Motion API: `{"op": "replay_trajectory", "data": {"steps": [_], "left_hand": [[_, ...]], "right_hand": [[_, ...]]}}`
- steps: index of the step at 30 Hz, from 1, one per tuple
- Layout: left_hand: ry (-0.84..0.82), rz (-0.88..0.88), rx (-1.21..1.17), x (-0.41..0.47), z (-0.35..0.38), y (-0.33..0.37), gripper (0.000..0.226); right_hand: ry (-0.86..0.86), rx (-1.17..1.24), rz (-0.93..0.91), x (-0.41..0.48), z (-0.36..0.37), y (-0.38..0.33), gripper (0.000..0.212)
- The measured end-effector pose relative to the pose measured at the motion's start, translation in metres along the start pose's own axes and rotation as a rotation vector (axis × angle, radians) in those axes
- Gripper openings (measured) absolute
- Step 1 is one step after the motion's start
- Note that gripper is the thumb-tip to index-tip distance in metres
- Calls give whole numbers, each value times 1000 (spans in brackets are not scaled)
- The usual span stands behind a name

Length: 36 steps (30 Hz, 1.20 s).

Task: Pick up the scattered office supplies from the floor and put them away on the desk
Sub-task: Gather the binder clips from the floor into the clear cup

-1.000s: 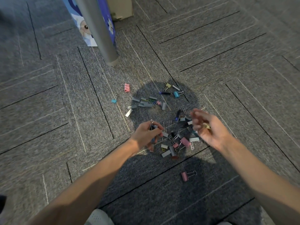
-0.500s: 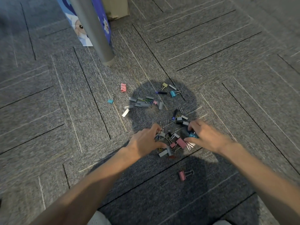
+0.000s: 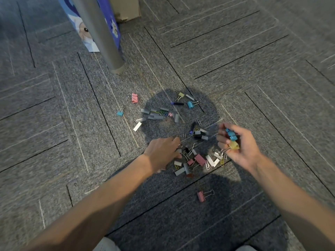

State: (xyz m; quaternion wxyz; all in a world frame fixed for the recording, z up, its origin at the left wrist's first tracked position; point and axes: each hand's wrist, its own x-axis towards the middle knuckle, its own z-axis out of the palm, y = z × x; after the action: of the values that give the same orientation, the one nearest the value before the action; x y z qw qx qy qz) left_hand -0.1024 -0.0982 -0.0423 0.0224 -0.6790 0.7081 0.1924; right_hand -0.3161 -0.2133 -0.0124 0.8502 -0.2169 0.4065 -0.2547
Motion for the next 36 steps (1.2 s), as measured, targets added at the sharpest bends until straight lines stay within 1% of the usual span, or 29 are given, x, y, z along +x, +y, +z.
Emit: {"op": "replay_trajectory", "data": {"steps": [1, 2, 3, 4, 6, 7, 9, 11, 12, 13, 14, 16, 17, 18, 19, 20, 22, 23, 25, 26, 28, 30, 32, 34, 35, 36], "left_hand": [[-18, 5, -19, 1, 0, 0, 37], [-28, 3, -63, 1, -1, -1, 33], [-36, -17, -149, 0, -1, -3, 30], [-47, -57, -284, -1, -1, -4, 27], [-73, -179, -649, -3, -5, -5, 20], [-83, -245, -817, -5, -8, -5, 17], [-119, -347, -1031, -10, -13, -5, 15], [-174, -365, -1099, -15, -15, -5, 15], [-198, -358, -1094, -16, -13, -5, 13], [-219, -343, -1055, -17, -11, -6, 9], [-230, -310, -970, -19, -8, -6, 6], [-270, -226, -732, -22, -4, -5, 4], [-294, -187, -607, -23, -3, -2, 5], [-311, -149, -491, -25, -3, 1, 13], [-312, -115, -377, -27, -3, 6, 23], [-295, -83, -262, -27, -3, 10, 35], [-223, -21, -63, -26, -3, 18, 55], [-187, 8, 10, -26, -2, 21, 60], [-146, 58, 97, -24, 0, 24, 61], [-132, 93, 118, -24, 0, 25, 57], [-103, 159, 137, -23, 2, 25, 41], [-110, 183, 150, -23, 0, 25, 25], [-123, 191, 150, -23, -1, 24, 21], [-127, 137, 60, -25, -4, 22, 21], [-133, 55, -53, -25, -6, 19, 18], [-136, -49, -214, -25, -9, 15, 14]], "right_hand": [[3, 11, 14, 1, 0, 1, 13], [9, -47, 28, 2, 0, 3, 13], [17, -184, 37, 3, 0, 4, 14], [19, -399, 40, 2, 2, 6, 19], [-6, -956, 21, -2, 5, 9, 30], [-46, -1221, -4, -4, 7, 12, 32], [-176, -1608, 11, -7, 12, 18, 42], [-276, -1962, 69, -9, 17, 25, 57], [-313, -2106, 46, -8, 16, 28, 59], [-347, -2195, -7, -7, 15, 29, 56], [-378, -2230, -52, -7, 14, 30, 50], [-420, -2261, -78, -8, 13, 27, 38], [-427, -2262, -50, -8, 14, 26, 33], [-412, -2217, -2, -7, 15, 25, 27], [-371, -2103, 56, -6, 14, 25, 22], [-316, -1927, 99, -3, 12, 25, 19], [-181, -1571, 74, 2, 4, 24, 16], [-120, -1432, 49, 3, 1, 23, 14], [-60, -1144, 28, 1, -1, 21, 14], [-53, -1006, 28, -1, 1, 20, 16], [-57, -851, 11, -4, 6, 16, 20], [-49, -812, -24, -3, 11, 14, 25], [-27, -828, -53, -1, 15, 13, 25], [-1, -821, -68, 0, 20, 13, 19], [11, -806, -74, 1, 23, 13, 18], [20, -789, -78, 1, 27, 14, 18]]}}
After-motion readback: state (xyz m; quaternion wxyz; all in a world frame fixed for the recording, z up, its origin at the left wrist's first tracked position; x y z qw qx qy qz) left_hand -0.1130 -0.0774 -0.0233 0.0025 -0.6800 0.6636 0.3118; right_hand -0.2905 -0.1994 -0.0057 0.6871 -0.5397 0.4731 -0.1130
